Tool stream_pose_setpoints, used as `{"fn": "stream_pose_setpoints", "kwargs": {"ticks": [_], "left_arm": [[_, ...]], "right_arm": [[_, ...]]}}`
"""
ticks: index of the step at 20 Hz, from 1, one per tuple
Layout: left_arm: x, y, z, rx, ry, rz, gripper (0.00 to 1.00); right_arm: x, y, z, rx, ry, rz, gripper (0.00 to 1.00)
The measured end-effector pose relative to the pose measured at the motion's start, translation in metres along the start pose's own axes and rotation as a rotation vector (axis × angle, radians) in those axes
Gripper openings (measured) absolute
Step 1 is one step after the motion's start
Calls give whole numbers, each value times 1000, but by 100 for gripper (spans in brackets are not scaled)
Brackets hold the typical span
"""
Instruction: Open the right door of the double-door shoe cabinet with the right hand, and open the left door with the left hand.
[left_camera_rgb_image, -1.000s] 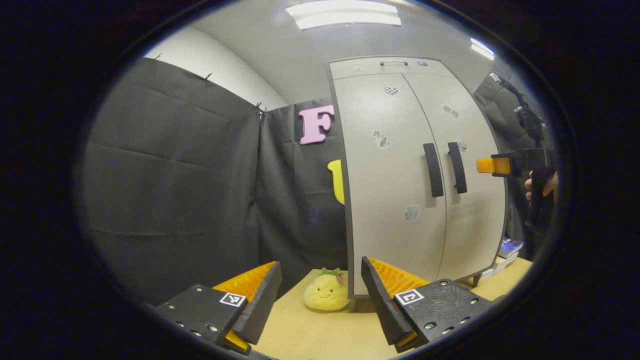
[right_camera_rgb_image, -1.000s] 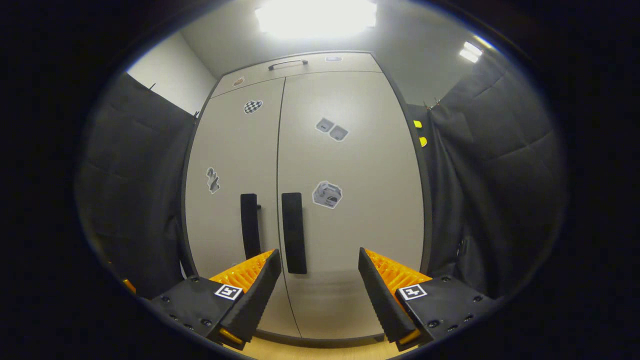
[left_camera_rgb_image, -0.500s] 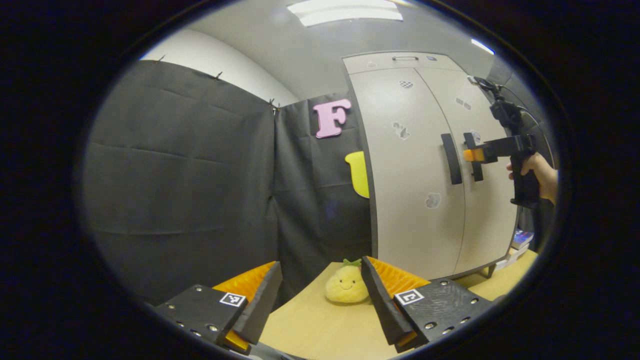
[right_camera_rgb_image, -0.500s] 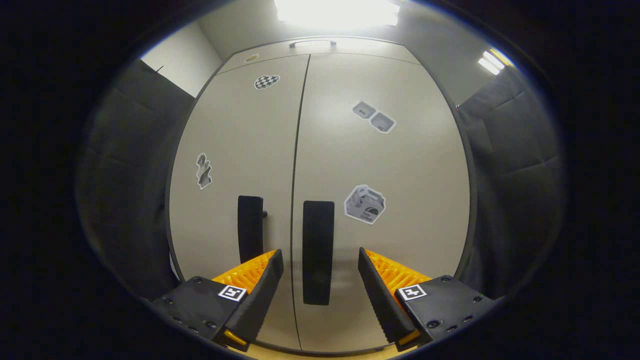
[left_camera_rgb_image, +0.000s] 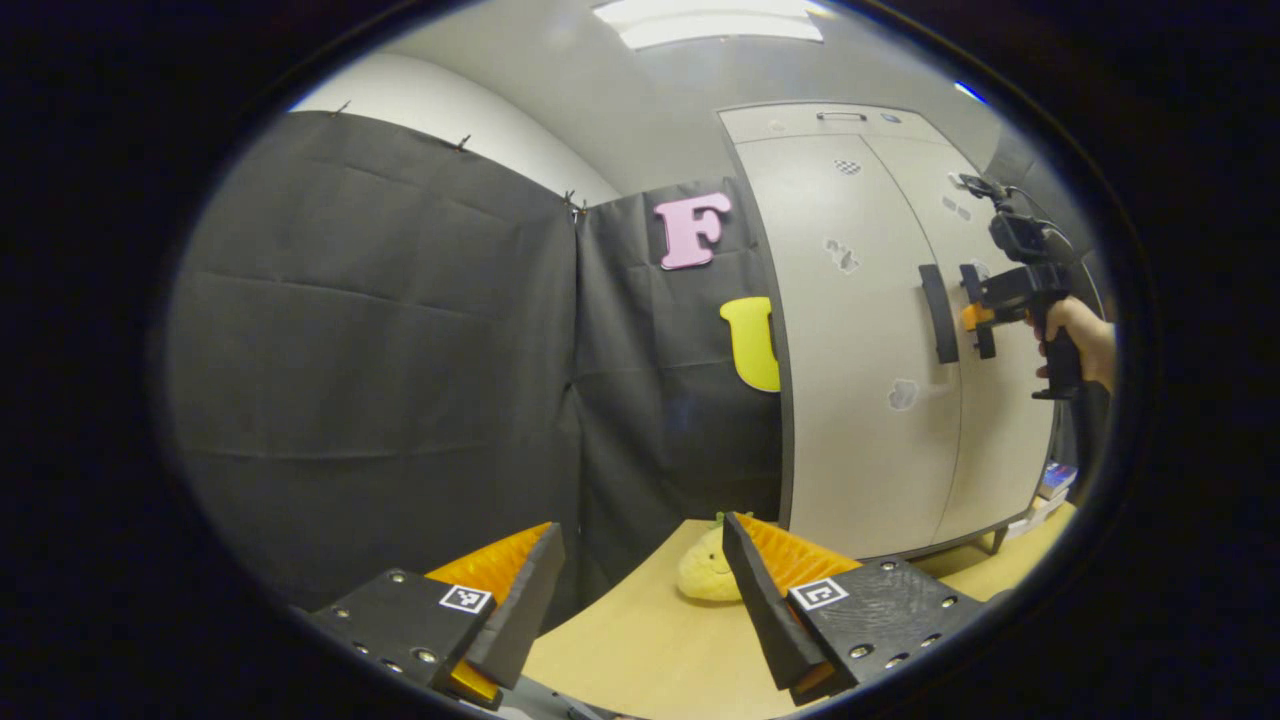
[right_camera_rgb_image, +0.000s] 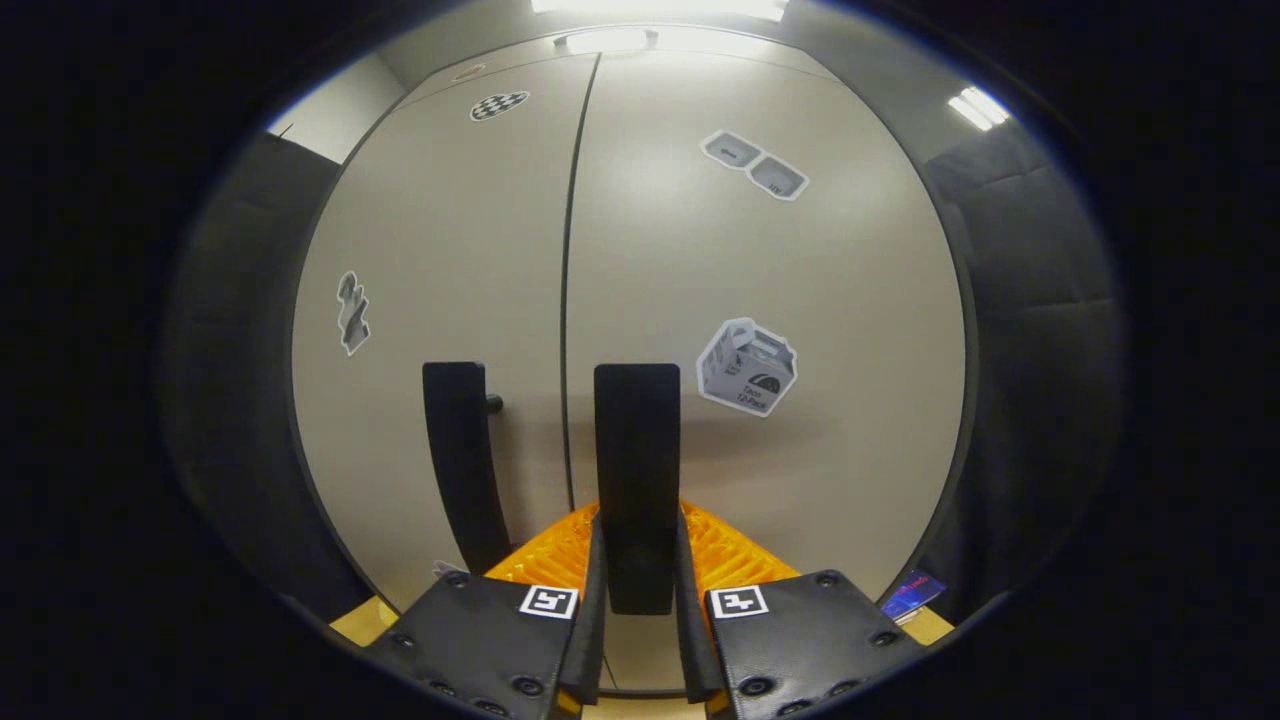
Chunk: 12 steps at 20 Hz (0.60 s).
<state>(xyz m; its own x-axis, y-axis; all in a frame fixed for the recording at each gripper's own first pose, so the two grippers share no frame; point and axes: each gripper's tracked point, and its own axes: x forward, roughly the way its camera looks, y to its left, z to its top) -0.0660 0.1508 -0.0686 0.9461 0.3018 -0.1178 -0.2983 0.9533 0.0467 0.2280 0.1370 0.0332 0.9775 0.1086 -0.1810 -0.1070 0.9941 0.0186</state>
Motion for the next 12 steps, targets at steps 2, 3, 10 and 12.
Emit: {"fn": "stream_pose_setpoints", "kwargs": {"ticks": [2, 3, 10, 12], "left_arm": [[4, 0, -3, -12, 2, -22, 92], [6, -1, -4, -19, 4, -38, 92], [7, -20, 10, -8, -22, -122, 92], [1, -34, 16, -19, -27, -140, 93]], "right_arm": [[-2, 0, 0, 9, 27, 6, 22], [-2, 1, -1, 8, 37, 9, 14], [-34, -1, -5, 36, 57, 72, 14], [-43, -2, -4, 42, 61, 103, 14]]}}
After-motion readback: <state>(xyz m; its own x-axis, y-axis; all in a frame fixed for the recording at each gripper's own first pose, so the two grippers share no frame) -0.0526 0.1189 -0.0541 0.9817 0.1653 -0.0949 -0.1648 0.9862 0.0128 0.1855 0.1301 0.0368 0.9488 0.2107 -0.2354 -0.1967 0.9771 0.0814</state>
